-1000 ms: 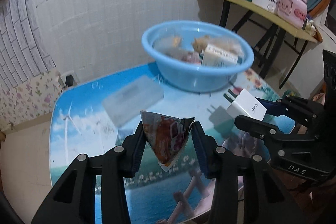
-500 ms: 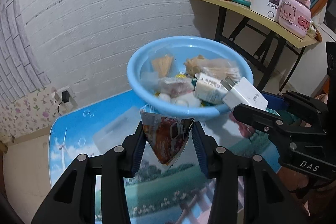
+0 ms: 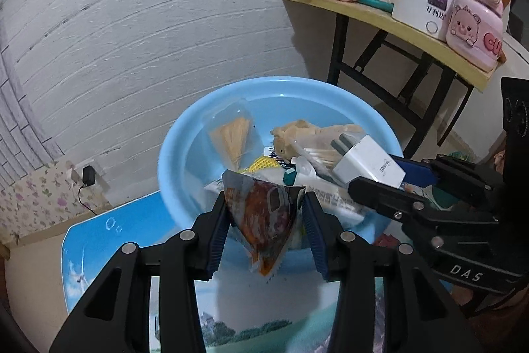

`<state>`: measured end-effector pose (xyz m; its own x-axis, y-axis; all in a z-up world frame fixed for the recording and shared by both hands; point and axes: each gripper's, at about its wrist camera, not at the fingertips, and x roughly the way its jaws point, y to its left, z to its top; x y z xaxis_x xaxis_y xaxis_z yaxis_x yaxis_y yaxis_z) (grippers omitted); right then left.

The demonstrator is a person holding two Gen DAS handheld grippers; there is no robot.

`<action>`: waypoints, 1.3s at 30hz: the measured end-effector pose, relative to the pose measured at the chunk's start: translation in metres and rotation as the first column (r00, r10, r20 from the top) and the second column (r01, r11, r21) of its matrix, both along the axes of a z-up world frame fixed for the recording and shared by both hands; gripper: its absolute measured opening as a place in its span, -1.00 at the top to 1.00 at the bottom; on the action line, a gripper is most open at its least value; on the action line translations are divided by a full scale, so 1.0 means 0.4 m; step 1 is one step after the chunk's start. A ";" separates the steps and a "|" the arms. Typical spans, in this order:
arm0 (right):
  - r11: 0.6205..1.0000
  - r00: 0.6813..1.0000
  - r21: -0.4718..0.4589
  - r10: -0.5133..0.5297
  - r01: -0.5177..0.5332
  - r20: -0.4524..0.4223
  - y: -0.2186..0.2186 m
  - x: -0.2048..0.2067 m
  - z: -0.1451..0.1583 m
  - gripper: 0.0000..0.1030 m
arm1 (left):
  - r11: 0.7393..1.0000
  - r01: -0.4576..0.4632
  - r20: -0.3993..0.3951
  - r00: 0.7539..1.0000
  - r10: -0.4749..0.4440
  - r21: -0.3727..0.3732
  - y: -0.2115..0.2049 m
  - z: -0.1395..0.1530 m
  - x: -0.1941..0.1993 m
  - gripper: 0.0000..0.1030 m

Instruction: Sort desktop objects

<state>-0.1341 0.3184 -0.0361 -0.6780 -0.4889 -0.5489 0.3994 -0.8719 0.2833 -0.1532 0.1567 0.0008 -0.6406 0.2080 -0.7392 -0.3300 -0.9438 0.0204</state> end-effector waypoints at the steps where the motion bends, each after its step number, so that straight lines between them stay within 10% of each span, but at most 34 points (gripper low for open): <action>1: 1.000 1.000 -0.003 0.000 0.000 0.004 0.002 -0.006 -0.005 0.25 | 1.000 0.001 0.003 1.000 -0.001 -0.005 0.006 -0.003 -0.008 0.17; 9: 1.000 1.000 -0.019 -0.005 0.005 0.009 0.018 -0.026 -0.027 0.25 | 0.999 -0.012 0.002 1.000 0.012 -0.035 0.024 -0.020 -0.038 -0.27; 39: 0.996 0.997 0.080 -0.046 0.042 0.055 -0.051 0.115 0.010 -0.15 | 0.987 -0.160 -0.009 0.987 0.159 -0.031 -0.146 -0.012 0.118 -0.91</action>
